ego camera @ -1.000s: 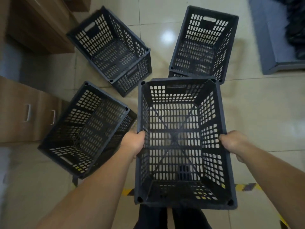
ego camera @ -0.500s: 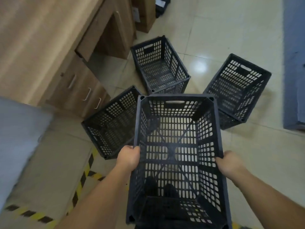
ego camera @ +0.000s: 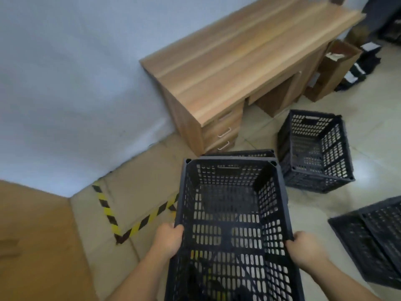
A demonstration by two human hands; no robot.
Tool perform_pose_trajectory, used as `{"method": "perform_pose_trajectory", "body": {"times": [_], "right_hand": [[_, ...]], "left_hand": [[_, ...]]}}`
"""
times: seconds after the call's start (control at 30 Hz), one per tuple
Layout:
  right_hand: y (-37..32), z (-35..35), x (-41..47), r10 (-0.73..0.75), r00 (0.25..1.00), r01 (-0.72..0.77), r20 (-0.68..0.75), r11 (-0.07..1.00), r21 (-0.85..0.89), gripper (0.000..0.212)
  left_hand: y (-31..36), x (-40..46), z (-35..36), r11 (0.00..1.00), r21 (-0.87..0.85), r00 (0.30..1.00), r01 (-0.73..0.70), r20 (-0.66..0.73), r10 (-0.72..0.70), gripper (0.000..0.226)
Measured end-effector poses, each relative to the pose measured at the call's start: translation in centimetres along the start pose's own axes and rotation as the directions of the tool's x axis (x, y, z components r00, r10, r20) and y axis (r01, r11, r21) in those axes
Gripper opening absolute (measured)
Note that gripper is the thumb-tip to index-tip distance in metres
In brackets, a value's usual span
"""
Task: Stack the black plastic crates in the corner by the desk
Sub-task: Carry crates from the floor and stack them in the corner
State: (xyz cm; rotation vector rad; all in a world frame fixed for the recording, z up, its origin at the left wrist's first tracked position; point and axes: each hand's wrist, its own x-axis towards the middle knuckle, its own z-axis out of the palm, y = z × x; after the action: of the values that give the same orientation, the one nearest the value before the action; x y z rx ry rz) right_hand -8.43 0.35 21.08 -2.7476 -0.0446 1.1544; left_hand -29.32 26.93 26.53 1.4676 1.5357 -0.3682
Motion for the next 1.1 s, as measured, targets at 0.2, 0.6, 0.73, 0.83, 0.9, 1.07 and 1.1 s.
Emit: {"method": "perform_pose_trajectory", "body": {"times": [0.2,0.6,0.73,0.83,0.9,1.07,1.1], "right_hand": [[-11.9,2.8,-2.0,-0.169,0.984,0.176,0.057,0.972,-0.156,0.018],[-35.4,9.5,-5.1,-0.37,0.928,0.366,0.03,0.897,-0.248,0.021],[-42.0,10.8,-4.1,-0.398,0.915,0.4,0.066,0.873,-0.279,0.019],[-46.7,11.5,-2.3,-0.418,0.903,0.426,0.096,0.85,-0.31,0.023],[-49.5,12.1,-1.0,-0.439,0.891,0.452,0.116,0.827,-0.334,0.024],[-56.1,13.3,2.7,-0.447,0.878,0.478,0.17,0.806,-0.35,0.022],[-57.2,13.6,3.6,-0.446,0.876,0.483,0.185,0.803,-0.349,0.023]], "left_hand": [[-5.2,0.9,-9.4,0.952,-0.285,0.989,0.116,-0.053,-0.136,0.024],[-11.4,9.0,-25.8,0.835,-0.523,0.964,0.171,-0.086,-0.251,0.027],[-11.2,12.5,-29.8,0.817,-0.547,0.959,0.18,-0.088,-0.27,0.021],[-10.7,15.7,-32.1,0.794,-0.581,0.956,0.178,-0.089,-0.28,0.021],[-10.2,18.2,-33.3,0.775,-0.604,0.953,0.188,-0.078,-0.292,0.022],[-8.4,24.4,-35.7,0.711,-0.668,0.936,0.22,-0.06,-0.347,0.024],[-8.0,25.5,-36.0,0.699,-0.681,0.934,0.22,-0.06,-0.353,0.025]]}}
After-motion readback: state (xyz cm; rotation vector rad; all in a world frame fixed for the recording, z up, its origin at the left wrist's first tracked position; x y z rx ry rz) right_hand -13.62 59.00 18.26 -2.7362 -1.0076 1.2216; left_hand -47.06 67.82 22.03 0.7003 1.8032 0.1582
